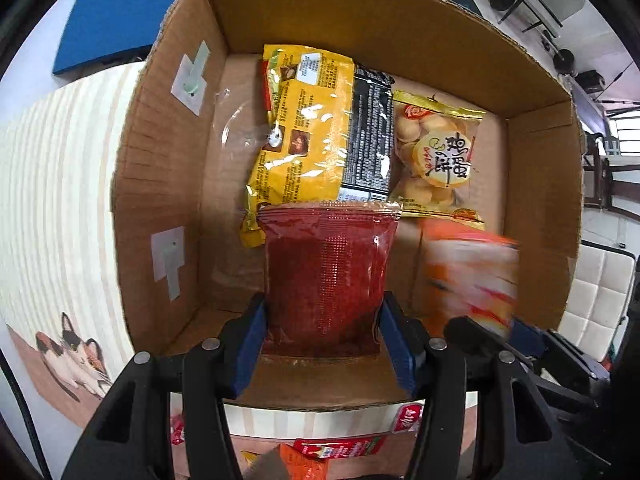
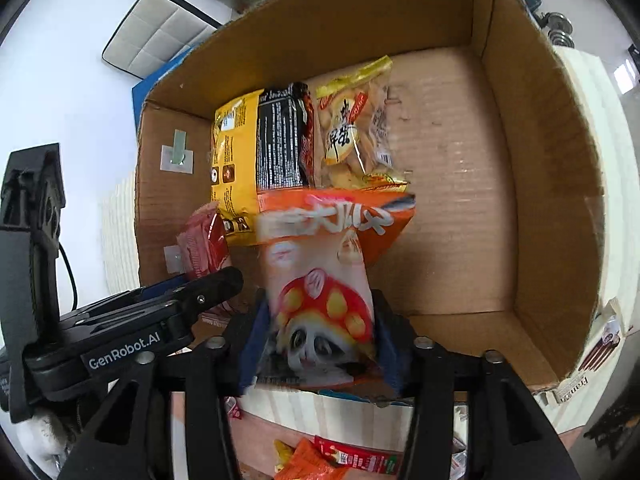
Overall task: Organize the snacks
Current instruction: 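Lower both packs into the box beside the others and open both tools, then grasp the orange chip bag with the left tool while the right grasps the red spicy strip pack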
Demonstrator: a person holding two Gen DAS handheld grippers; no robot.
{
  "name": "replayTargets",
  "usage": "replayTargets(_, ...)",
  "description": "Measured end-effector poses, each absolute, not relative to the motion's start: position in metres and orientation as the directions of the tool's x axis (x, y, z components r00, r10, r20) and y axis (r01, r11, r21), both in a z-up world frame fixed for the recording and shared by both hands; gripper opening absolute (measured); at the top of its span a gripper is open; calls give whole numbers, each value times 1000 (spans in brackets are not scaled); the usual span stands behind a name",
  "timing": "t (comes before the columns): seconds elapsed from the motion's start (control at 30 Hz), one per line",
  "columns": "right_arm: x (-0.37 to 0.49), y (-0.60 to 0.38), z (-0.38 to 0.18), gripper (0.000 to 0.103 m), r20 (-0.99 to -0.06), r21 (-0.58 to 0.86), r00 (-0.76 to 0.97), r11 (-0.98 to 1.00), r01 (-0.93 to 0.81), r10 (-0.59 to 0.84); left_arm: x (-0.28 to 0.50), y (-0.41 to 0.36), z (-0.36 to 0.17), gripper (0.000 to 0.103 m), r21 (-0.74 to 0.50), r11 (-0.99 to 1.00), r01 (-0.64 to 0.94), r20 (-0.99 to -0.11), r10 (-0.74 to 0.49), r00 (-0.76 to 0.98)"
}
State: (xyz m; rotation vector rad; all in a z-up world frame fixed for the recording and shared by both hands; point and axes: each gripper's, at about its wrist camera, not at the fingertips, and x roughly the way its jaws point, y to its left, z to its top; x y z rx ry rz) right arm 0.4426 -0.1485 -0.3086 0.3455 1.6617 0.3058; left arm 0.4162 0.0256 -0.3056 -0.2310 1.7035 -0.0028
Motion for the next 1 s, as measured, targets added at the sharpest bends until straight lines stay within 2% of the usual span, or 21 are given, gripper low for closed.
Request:
replayTargets(0.1,442,-151,-306,84,-920,377,-107,926,28,378,416,30,-303,55,-128,980,-153,-981,-147,-123)
replayTargets(0.17,440,-151,-304,89,-927,361,-108,933,13,360,415,31,-300,56,-120,982,-147,-983,-138,-119)
replayTargets(0.27,437,-153,-299,90,-934,345,-101,939,2,343,410,32,-294,59,-114,984,-134,-985,-130,-112)
replayTargets(0.6,418,-156,-273,91,-950,308,-56,951,-36,306,390,32,-263,60,-139,982,-130,-986,-149,-68)
replayTargets(0.83,390,-160,-236,92,-951,307,10,949,-72,309,364,28,-236,60,-143,982,-125,-990,-144,3)
replayTargets(0.87,383,-162,-230,93,-950,308,20,948,-76,310,359,27,-231,62,-135,984,-118,-991,-134,23)
replayTargets(0.9,378,-162,-225,93,-950,307,27,948,-80,310,351,26,-224,73,-126,986,-110,-992,-121,44)
replayTargets(0.93,367,-164,-219,94,-949,307,39,948,-86,311,344,25,-218,80,-121,987,-101,-991,-115,62)
replayTargets(0.97,358,-165,-215,94,-949,309,42,947,-87,314,337,25,-215,85,-118,989,-94,-991,-111,74)
replayTargets(1.0,348,-168,-214,94,-948,311,42,947,-83,316,328,24,-211,85,-115,990,-87,-990,-107,89)
